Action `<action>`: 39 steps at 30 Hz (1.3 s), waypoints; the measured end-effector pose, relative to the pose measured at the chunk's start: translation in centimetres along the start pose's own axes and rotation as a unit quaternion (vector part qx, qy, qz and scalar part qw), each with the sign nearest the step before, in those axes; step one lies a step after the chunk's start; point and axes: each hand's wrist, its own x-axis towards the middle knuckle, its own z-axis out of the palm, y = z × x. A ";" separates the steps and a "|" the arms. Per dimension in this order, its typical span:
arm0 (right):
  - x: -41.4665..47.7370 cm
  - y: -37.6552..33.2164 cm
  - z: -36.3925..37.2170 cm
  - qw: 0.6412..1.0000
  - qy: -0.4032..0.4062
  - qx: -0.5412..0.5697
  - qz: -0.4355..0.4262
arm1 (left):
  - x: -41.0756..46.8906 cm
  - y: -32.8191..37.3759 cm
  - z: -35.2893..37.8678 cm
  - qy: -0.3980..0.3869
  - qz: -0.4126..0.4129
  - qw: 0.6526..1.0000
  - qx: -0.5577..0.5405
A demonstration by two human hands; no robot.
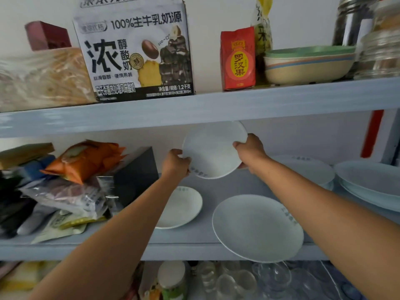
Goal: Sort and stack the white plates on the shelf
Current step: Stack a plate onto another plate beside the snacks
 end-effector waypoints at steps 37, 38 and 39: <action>-0.1 7.7 10.9 0.936 -0.199 -0.287 0.046 | 1.0 -10.2 -6.4 -0.152 -0.092 0.921 0.346; -0.1 7.7 10.8 0.936 -0.198 -0.289 0.043 | 0.9 -10.1 -6.5 -0.123 -0.104 0.933 0.322; -0.2 7.6 10.8 0.935 -0.196 -0.292 0.039 | 1.2 -10.4 -6.4 -0.119 -0.112 0.921 0.353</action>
